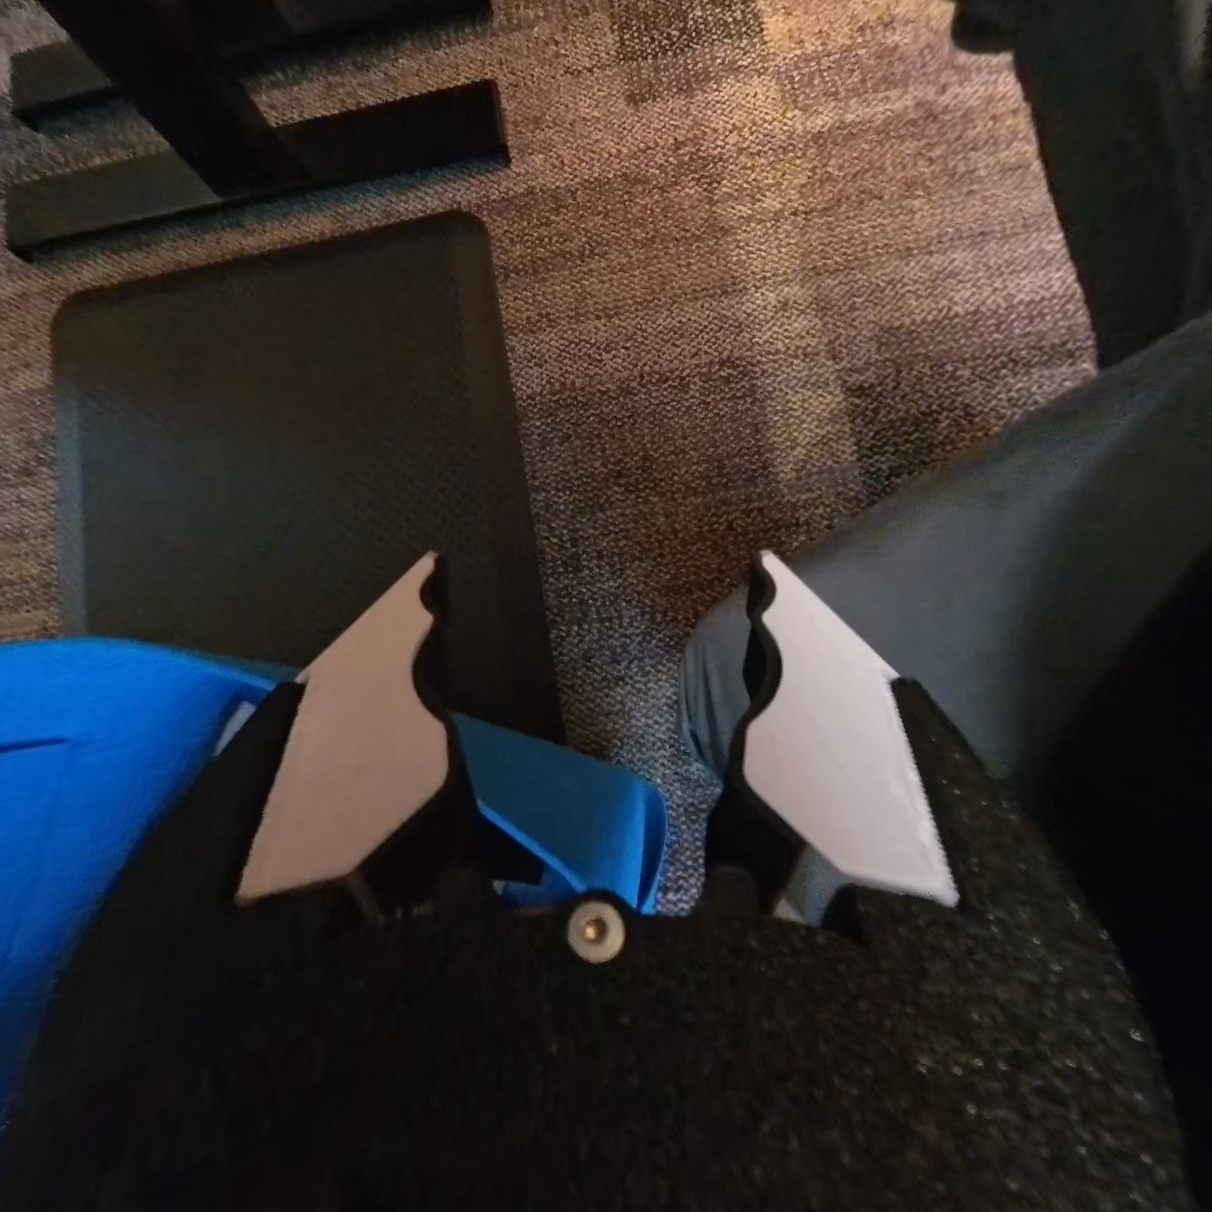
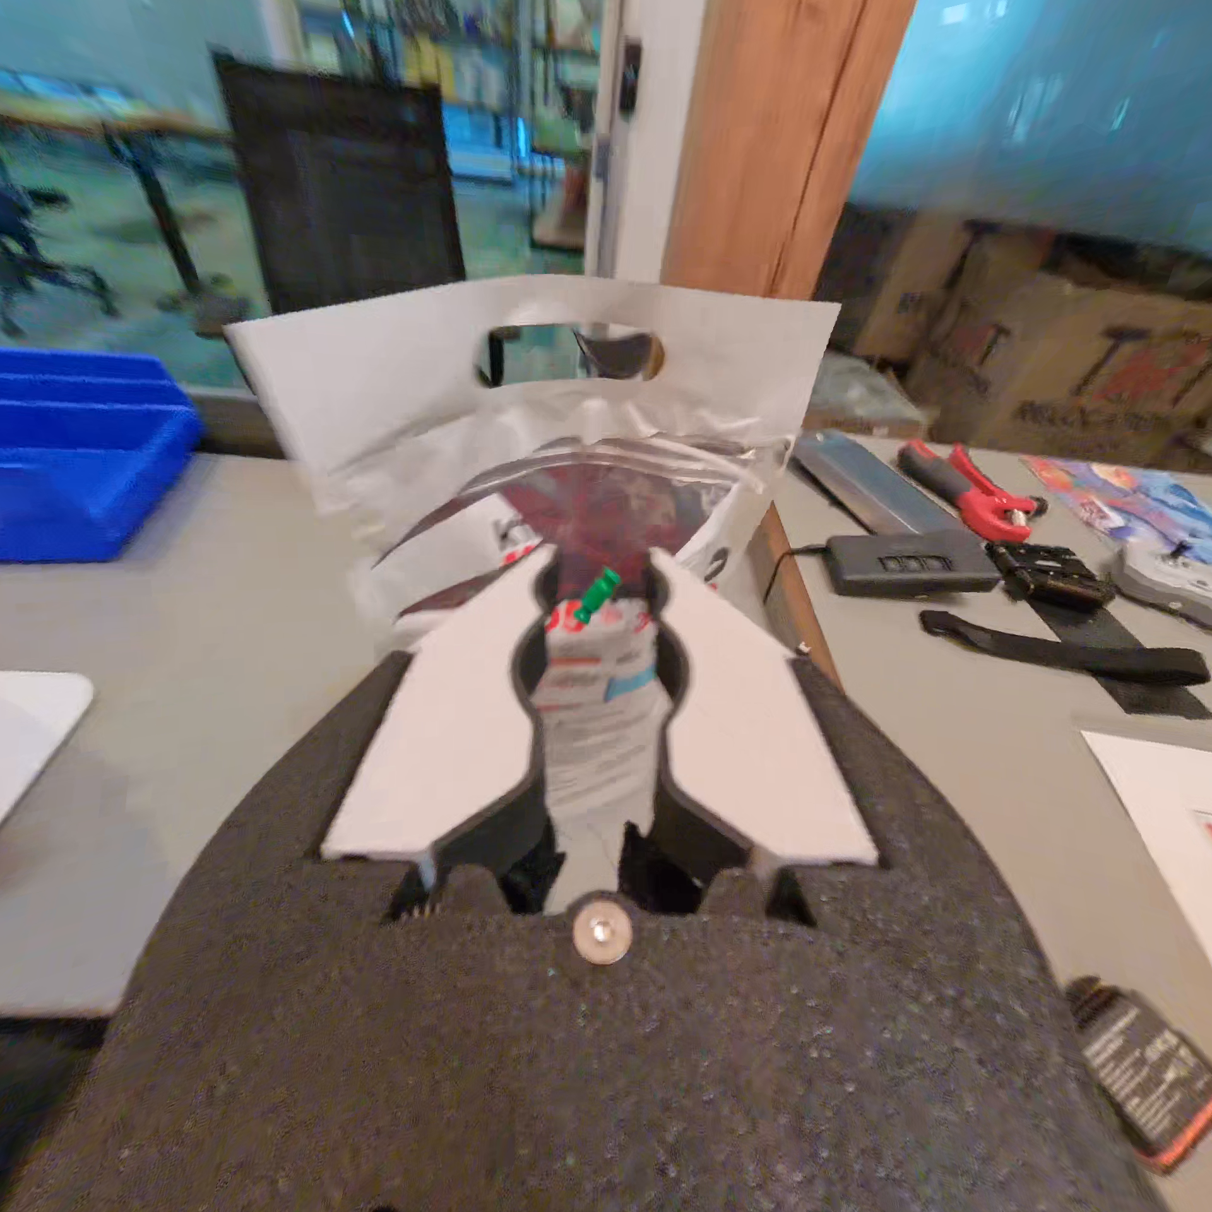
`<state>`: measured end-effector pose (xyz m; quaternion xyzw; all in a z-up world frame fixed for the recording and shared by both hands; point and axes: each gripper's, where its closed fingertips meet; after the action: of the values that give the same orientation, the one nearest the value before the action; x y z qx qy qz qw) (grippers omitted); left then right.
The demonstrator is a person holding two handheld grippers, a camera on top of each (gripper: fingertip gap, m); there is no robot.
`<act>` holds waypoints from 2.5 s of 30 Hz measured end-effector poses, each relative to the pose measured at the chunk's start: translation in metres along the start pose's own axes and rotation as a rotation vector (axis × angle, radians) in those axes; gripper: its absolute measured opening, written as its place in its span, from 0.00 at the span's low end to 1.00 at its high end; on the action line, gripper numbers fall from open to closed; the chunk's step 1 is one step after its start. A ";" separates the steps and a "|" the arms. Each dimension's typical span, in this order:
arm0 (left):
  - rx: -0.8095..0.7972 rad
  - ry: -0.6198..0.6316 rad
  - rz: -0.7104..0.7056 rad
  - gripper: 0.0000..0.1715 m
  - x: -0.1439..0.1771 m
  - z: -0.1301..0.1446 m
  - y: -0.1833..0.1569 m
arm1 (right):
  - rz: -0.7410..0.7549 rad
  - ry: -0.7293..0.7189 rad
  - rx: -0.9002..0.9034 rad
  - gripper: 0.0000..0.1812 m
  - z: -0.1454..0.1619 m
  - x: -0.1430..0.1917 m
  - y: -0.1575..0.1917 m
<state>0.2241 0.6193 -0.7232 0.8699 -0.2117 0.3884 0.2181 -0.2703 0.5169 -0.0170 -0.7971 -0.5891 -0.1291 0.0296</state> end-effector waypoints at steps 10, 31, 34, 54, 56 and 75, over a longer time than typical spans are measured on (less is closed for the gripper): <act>0.061 0.048 -0.008 0.52 -0.002 0.026 0.015 | -0.077 0.047 -0.138 0.30 0.002 -0.001 -0.017; 0.173 0.443 -0.094 0.62 0.025 0.155 -0.009 | 0.020 -0.242 -0.535 0.26 0.389 0.281 0.010; 0.184 0.494 -0.076 0.58 0.023 0.169 -0.006 | -0.029 -0.150 -0.637 0.26 0.458 0.261 0.029; -0.019 0.562 0.482 0.00 -0.072 0.166 -0.052 | -0.045 0.083 -0.719 0.24 0.582 0.259 0.075; -0.029 0.513 0.417 0.00 -0.080 0.138 -0.029 | -0.045 0.073 -0.729 0.24 0.582 0.265 0.075; -0.172 0.510 0.043 0.00 -0.314 -0.072 0.219 | 0.053 -0.015 -0.893 0.24 0.604 0.337 0.062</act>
<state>-0.1269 0.5424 -0.8738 0.7176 -0.2005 0.5802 0.3290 -0.0162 0.9318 -0.5119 -0.7476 -0.4550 -0.3641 -0.3186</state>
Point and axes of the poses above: each gripper's, where its closed fingertips meet, x back along the fingers, z out of its underside, y = z × x across the jaws, and after that the axes turned 13 degrees about -x, right-handed
